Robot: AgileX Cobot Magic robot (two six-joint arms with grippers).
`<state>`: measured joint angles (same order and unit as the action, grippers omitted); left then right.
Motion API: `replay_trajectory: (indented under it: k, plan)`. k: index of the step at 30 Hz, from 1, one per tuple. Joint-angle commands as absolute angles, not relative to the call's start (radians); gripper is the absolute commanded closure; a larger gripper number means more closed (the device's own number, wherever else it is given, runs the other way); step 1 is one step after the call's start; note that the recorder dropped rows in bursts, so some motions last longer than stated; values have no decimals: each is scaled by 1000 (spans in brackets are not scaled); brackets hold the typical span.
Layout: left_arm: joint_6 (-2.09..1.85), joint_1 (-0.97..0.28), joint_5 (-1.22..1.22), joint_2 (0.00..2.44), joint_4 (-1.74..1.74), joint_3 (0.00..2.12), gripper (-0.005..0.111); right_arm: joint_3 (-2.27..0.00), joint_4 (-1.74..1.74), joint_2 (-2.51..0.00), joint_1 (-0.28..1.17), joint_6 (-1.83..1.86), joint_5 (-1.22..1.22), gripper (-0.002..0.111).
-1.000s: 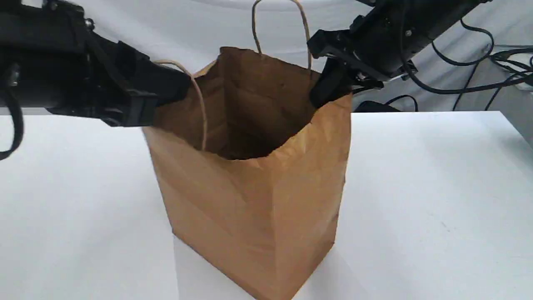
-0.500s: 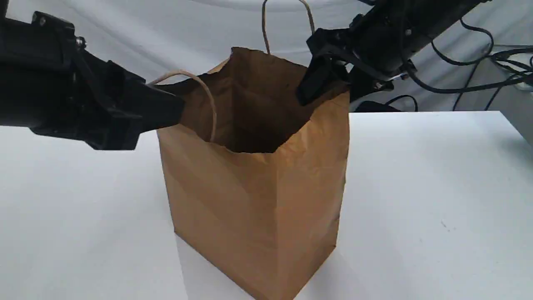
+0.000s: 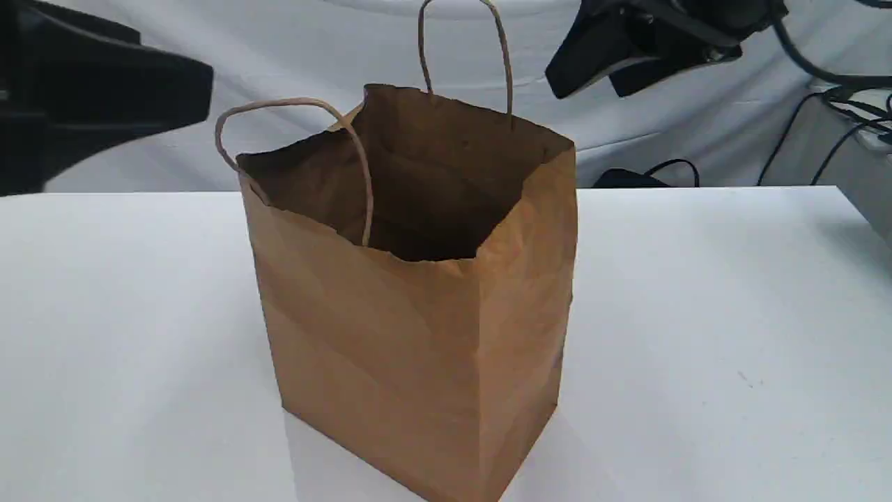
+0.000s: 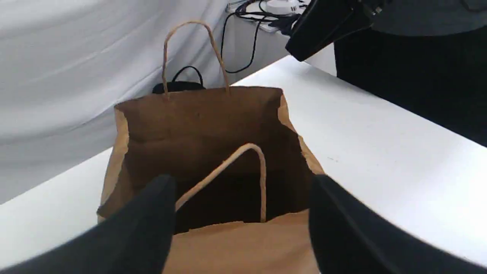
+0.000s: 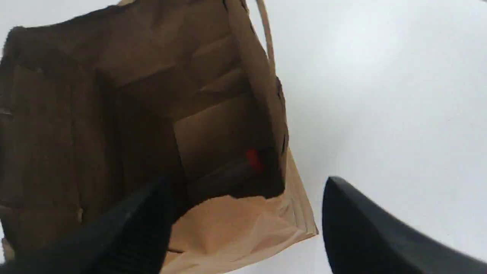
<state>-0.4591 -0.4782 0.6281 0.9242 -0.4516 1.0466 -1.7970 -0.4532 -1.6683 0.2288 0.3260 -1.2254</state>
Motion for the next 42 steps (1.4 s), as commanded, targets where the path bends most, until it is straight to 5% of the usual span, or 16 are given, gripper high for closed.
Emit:
replay_trajectory:
  k: [1, 7, 10, 16, 23, 30, 42]
  plan:
    - [-446, -476, 675, 877, -447, 1038, 58, -1804, -437, -1625, 229, 337, -1221, 58]
    - [-446, -476, 763, 798, -420, 972, 106, -1796, -435, -1564, 231, 379, -1221, 96]
    - [-446, -476, 707, 744, -404, 905, 107, -1753, -435, -1517, 231, 416, -1221, 108]
    - [-410, -476, 395, 562, -408, 743, 107, -1528, -447, -1359, 231, 454, -1066, 108]
    - [-393, -476, 200, 370, -408, 559, 107, -1094, -512, -1067, 231, 533, -606, 108]
    - [-393, -476, 177, 283, -408, 436, 107, -737, -569, -803, 231, 562, -267, 108]
    - [-277, -476, 325, 280, -595, 402, 107, -595, -569, -682, 231, 544, -253, 108]
